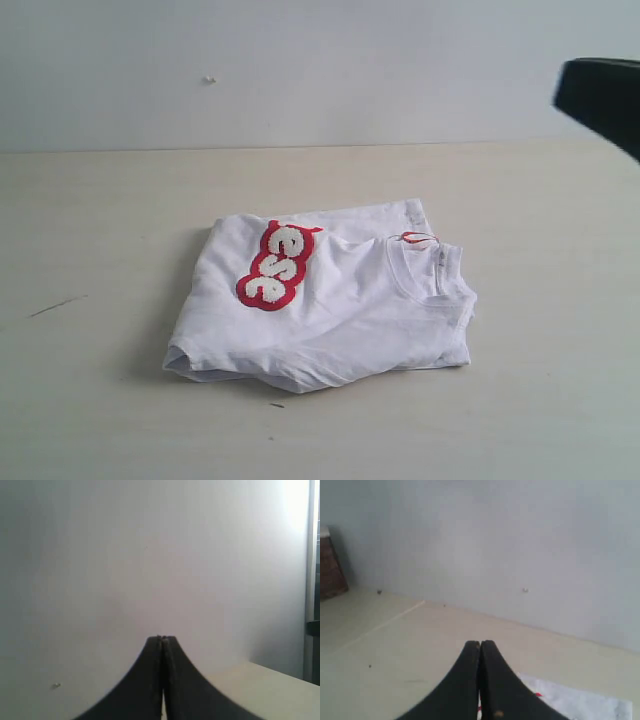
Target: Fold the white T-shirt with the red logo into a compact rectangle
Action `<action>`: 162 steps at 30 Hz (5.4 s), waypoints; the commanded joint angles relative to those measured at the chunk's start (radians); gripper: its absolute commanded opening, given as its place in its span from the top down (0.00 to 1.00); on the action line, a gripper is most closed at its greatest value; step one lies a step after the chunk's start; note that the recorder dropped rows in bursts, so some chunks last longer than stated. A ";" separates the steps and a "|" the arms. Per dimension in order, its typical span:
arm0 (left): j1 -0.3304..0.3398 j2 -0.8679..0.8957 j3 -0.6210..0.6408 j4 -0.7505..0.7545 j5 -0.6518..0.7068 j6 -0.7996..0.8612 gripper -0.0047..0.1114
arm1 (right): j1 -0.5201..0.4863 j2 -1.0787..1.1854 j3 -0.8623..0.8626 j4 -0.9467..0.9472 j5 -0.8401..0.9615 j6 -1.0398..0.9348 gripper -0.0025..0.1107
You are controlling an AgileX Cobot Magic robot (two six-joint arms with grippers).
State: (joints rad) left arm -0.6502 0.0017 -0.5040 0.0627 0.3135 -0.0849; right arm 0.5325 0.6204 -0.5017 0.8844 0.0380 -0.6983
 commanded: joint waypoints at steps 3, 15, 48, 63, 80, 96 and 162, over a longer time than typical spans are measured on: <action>0.002 -0.002 0.004 0.008 0.005 0.002 0.96 | 0.002 -0.374 0.109 0.014 -0.022 -0.007 0.98; 0.002 -0.002 0.004 0.012 0.001 0.002 0.96 | -0.383 -0.584 0.109 0.017 0.131 0.033 0.98; 0.002 -0.002 0.004 0.009 -0.001 -0.002 0.96 | -0.657 -0.584 0.109 -0.205 0.251 0.263 0.98; 0.002 -0.002 0.004 0.009 -0.001 -0.002 0.96 | -0.657 -0.584 0.109 -0.212 0.251 0.250 0.98; 0.002 -0.002 0.004 0.009 -0.001 0.000 0.96 | -0.657 -0.620 0.280 -1.047 0.008 0.873 0.98; 0.002 -0.002 0.004 0.009 -0.001 0.002 0.96 | -0.655 -0.620 0.502 -0.985 0.107 0.654 0.98; 0.677 -0.002 0.055 0.006 -0.040 0.020 0.96 | -0.655 -0.620 0.502 -0.920 0.222 0.684 0.98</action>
State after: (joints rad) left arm 0.0222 0.0017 -0.4856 0.0709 0.3013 -0.0560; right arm -0.1165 0.0042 -0.0054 -0.0399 0.2612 -0.0154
